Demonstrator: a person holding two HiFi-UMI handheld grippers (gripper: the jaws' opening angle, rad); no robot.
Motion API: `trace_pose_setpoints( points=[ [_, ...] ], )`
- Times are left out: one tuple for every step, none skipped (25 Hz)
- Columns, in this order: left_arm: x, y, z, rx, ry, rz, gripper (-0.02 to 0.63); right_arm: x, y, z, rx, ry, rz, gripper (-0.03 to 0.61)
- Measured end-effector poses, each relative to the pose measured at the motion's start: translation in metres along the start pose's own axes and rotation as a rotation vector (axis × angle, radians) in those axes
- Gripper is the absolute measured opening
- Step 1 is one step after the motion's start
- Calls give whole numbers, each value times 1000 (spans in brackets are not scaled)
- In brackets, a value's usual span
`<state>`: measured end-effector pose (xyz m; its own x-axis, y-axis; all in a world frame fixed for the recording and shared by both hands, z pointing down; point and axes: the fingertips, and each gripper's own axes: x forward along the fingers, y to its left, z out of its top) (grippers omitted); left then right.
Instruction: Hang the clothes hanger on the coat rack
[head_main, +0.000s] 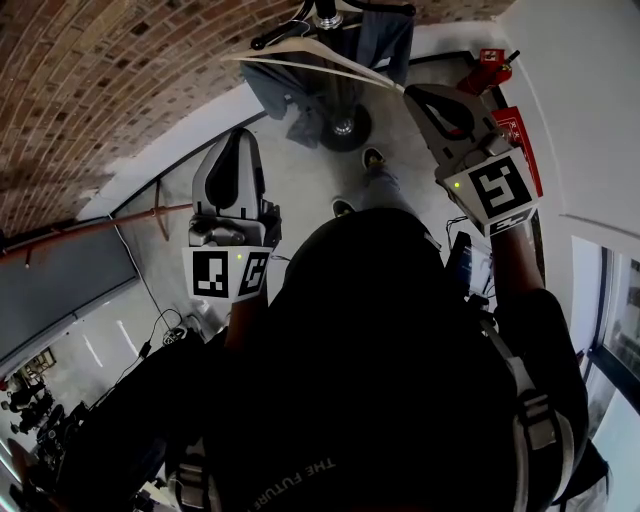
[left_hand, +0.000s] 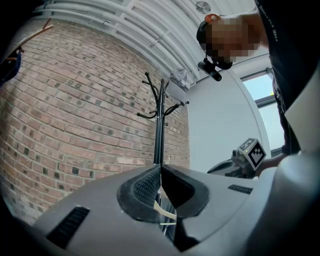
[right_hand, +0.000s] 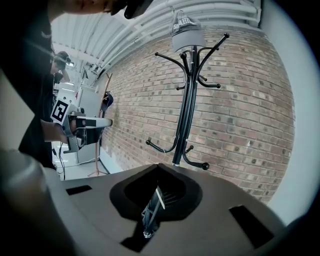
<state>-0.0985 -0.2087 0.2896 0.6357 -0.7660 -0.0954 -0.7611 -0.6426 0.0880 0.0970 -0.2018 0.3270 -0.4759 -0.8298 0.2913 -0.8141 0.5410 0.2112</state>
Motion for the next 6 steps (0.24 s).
trace_pose_setpoints(
  points=[
    [0,1,0,2,0,0,23,1,0,0,-1,1,0,20],
    [-1,2,1,4,0,1,23,2,0,0,-1,3,0,20],
    [-1,3,1,5,0,2,23,2,1,0,0,4,0,20],
    [-1,3,2,5,-2,3,23,3,1,-1,0,5,0,20],
    [-2,4,2,5,-3,4,23,3,1,-1,-1,6,-1,20],
    [-2,4,2,5,-5,4,23,3,1,-1,-2,7,-1,20]
  ],
)
